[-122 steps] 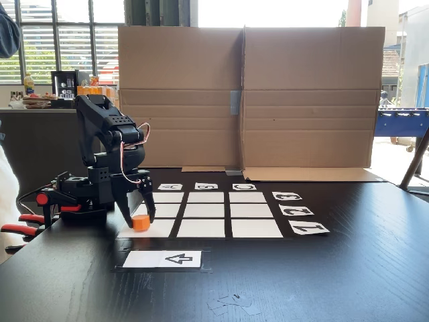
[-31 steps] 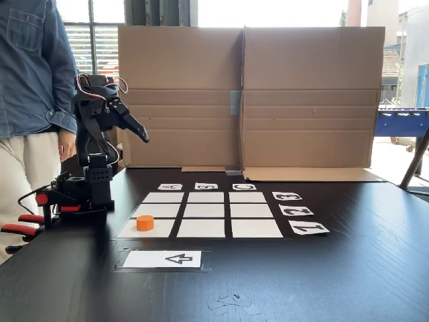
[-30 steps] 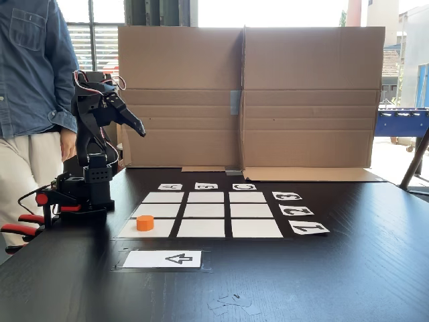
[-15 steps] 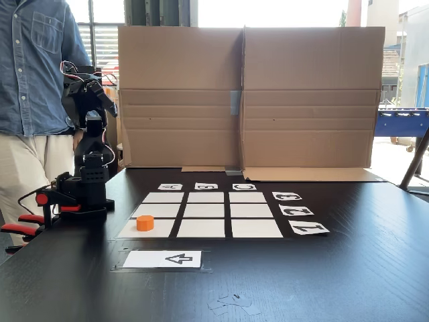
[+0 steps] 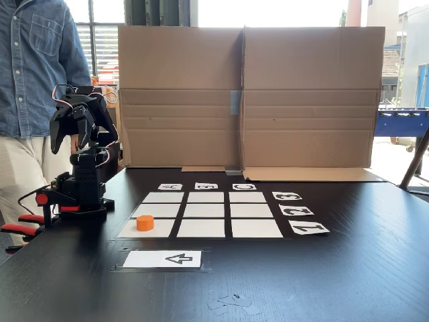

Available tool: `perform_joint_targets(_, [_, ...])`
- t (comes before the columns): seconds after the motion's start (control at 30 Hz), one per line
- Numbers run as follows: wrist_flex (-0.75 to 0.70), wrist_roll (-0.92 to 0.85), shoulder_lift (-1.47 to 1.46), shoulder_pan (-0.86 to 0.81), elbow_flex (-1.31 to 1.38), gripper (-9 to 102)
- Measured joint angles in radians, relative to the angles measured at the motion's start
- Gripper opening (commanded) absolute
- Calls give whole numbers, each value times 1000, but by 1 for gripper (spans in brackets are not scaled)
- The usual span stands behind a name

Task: Pick up the round, orange token and place it in the grid on square A1.

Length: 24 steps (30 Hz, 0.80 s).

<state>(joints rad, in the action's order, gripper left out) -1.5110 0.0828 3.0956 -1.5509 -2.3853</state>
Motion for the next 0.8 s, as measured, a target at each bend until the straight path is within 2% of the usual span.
perform_joint_targets(0.23, [26, -37, 103, -11, -178, 15])
perform_joint_targets(0.8, [206, -54, 221, -95, -483, 5])
